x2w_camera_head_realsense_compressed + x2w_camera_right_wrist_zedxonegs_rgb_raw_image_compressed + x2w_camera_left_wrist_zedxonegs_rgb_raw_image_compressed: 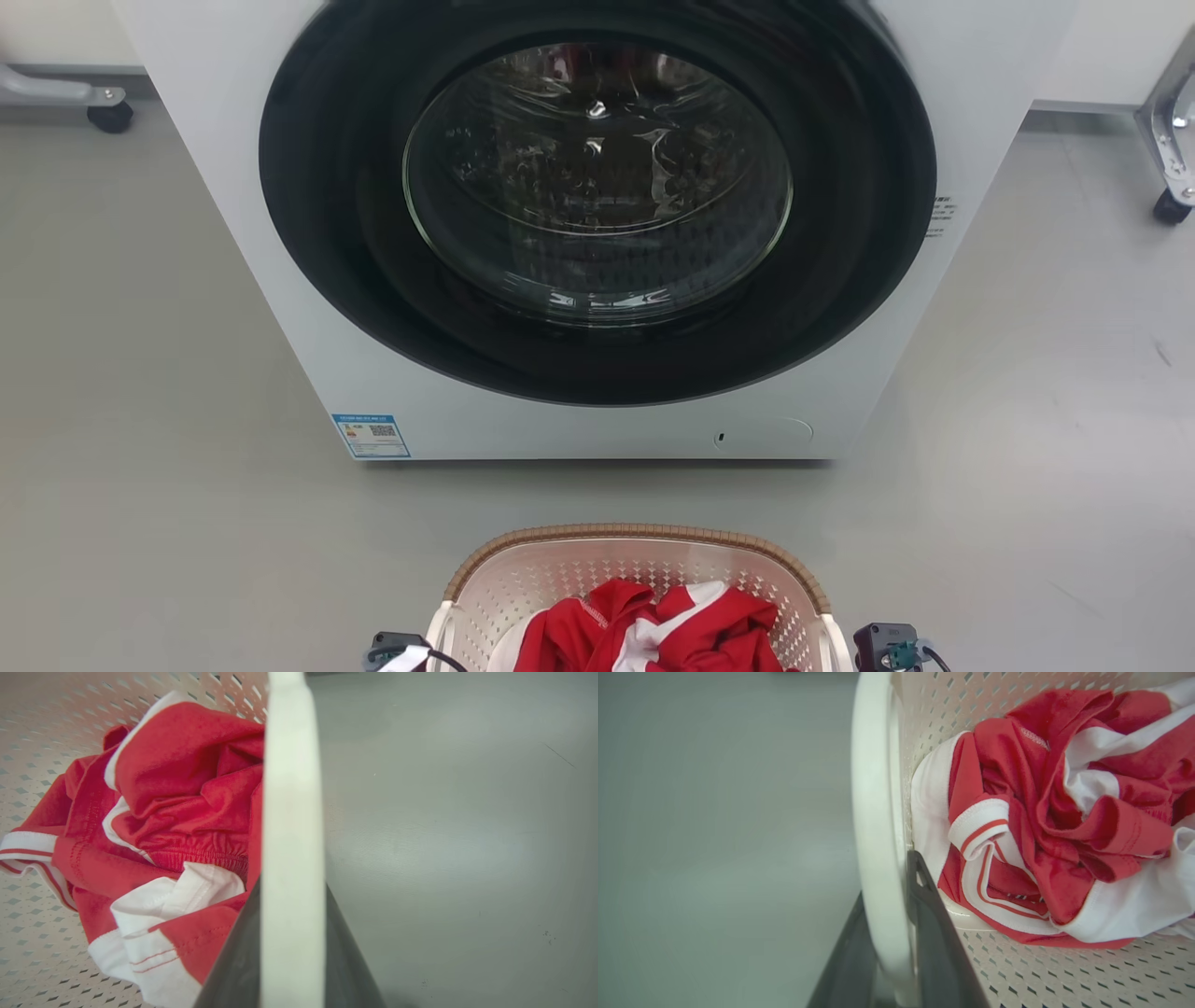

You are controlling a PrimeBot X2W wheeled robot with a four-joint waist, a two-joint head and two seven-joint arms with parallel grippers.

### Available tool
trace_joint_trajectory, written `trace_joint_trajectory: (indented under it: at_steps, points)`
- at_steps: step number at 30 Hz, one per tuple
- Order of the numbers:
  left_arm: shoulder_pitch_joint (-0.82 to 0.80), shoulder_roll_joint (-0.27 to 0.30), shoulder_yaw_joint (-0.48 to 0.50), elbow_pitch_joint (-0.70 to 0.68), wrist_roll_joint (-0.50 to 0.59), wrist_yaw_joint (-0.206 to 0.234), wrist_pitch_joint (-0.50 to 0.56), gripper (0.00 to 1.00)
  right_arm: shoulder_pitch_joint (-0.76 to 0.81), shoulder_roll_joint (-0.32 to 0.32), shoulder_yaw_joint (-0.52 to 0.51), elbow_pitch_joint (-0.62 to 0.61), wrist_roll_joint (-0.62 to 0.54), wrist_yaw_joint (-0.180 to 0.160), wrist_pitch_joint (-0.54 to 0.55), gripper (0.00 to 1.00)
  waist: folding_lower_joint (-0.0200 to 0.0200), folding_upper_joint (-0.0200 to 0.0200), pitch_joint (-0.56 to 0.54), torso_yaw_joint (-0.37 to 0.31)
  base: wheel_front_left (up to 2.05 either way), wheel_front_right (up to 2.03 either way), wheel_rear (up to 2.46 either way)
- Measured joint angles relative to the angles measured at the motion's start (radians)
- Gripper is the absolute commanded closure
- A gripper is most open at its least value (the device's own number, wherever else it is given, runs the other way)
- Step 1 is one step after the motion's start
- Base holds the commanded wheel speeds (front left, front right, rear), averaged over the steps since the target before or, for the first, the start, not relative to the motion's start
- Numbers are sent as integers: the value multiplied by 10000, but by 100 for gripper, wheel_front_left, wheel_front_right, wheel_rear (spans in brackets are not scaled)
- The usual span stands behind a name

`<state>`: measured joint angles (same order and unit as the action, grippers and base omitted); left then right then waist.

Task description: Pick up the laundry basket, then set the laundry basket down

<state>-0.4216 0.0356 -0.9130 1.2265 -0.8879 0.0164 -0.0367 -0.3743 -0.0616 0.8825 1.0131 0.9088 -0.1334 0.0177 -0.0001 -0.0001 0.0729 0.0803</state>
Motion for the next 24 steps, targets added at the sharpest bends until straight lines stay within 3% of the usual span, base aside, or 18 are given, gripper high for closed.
trace_joint_trajectory:
  at_steps: [24]
  points:
    - [35,-8,-244,198,-13,-167,102,100,-6,0,744,232,897,-2,25,100,0,3,-257,-84,0,0,0]
